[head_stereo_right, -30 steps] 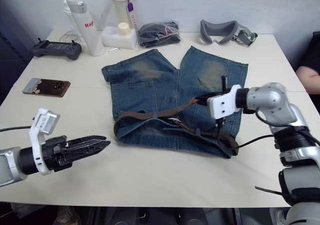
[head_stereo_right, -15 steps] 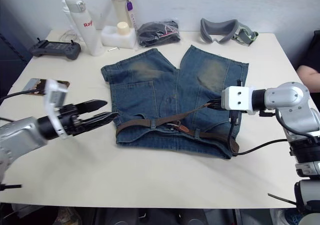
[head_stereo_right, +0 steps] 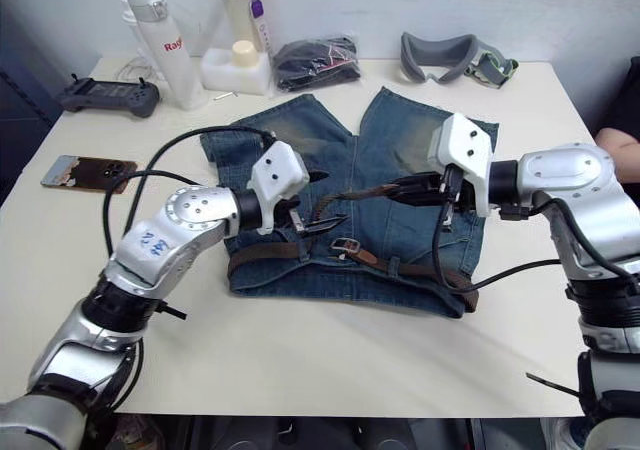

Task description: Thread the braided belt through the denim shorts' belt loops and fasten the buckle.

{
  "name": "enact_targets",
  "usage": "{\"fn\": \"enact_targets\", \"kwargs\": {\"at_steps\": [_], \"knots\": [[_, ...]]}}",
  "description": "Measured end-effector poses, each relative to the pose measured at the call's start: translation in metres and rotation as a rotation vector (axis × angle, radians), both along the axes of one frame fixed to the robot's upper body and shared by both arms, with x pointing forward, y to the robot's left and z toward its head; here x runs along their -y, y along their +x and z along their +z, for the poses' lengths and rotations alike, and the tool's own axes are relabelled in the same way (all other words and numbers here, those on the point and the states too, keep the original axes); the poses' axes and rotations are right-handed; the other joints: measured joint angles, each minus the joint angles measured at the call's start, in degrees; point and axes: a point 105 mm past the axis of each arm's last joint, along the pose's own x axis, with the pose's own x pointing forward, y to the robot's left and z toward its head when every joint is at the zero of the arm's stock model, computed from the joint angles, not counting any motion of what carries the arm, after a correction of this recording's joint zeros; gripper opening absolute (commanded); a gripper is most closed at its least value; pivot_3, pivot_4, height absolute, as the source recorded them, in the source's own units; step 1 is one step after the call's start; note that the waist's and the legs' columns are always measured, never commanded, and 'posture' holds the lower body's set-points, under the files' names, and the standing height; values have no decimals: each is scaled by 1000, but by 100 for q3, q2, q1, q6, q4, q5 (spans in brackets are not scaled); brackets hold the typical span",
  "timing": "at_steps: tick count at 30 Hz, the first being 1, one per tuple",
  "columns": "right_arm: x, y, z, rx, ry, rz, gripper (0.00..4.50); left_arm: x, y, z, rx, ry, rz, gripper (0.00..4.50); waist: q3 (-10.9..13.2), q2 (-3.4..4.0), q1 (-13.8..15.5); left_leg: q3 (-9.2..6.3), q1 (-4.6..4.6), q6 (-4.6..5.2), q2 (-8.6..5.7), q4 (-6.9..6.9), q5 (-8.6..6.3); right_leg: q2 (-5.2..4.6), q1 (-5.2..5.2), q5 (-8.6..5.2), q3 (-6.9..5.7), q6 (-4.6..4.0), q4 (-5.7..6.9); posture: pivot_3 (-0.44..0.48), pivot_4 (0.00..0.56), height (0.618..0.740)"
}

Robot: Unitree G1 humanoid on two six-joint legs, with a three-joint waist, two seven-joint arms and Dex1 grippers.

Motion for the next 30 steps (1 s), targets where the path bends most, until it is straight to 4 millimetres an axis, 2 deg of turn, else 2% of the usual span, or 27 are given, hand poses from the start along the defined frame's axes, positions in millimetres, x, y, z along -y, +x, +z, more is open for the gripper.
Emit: {"fn": "enact_targets", "kwargs": {"at_steps": [3,6,9,20,23,24,30], "knots": [[0,0,0,-3,1,-7,0,4,2,-1,13,2,-5,3639,0,0,2,1,1,3,-4,16,-2,2,1,0,8,1,15,0,150,739],[1,1,-1,3,-7,-15,0,14,-1,4,33,-20,-38,2259,1,-1,1,3,3,9,-8,26,-2,4,1,5,54,9,29,0,150,739],[3,2,-4,5,-19,-26,0,16,-3,4,41,-13,-67,1043,1,-1,-14,17,14,11,-9,25,-1,5,1,7,75,12,37,0,150,739],[9,6,-8,17,-48,-47,0,14,-6,8,55,-2,-98,1043,1,-1,-14,33,26,9,-6,24,0,9,1,7,91,11,42,0,150,739],[11,7,-10,14,-55,-50,0,15,-7,8,56,5,-107,210,1,-1,-11,34,26,9,-7,25,0,10,1,7,91,12,44,0,150,739],[12,7,-10,12,-55,-54,0,16,-8,7,54,9,-110,67,1,-1,-12,35,27,10,-7,25,-1,10,1,7,92,12,44,0,150,739],[13,8,-11,2,-56,-62,0,18,-6,3,79,43,-114,67,1,-1,-14,39,30,9,-6,25,0,11,1,7,95,11,48,0,150,739]]}}
